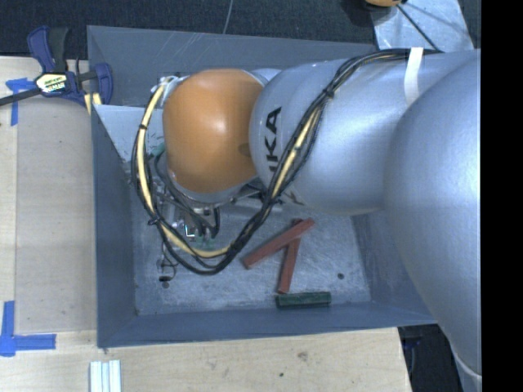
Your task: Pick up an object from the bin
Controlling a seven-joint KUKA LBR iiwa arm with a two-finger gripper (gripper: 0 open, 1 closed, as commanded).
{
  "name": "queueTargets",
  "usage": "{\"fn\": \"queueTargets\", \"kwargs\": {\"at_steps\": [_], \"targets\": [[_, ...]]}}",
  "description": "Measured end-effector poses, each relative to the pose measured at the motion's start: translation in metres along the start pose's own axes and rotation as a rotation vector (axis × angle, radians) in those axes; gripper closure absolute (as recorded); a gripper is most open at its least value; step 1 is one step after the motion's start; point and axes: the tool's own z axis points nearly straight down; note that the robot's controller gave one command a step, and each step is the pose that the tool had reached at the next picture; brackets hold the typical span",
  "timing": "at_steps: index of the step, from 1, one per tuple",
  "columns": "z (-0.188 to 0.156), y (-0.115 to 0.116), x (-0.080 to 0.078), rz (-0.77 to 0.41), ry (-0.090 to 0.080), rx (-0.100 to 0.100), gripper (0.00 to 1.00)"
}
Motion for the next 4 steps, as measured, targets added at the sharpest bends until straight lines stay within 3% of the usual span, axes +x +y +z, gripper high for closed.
{"fn": "queueTargets", "kwargs": {"at_steps": [1,2,3,4], "targets": [[-0.005,-0.001,-0.002,0.004,-0.008,-0.003,0.00],[0.025,-0.020,-0.031,0.055,-0.010,-0.004,0.00],[0.053,-0.029,-0.063,0.228,-0.009,-0.003,0.00],[0.034,-0.058,-0.092,0.151,-0.009,-0.002,0.00]]}}
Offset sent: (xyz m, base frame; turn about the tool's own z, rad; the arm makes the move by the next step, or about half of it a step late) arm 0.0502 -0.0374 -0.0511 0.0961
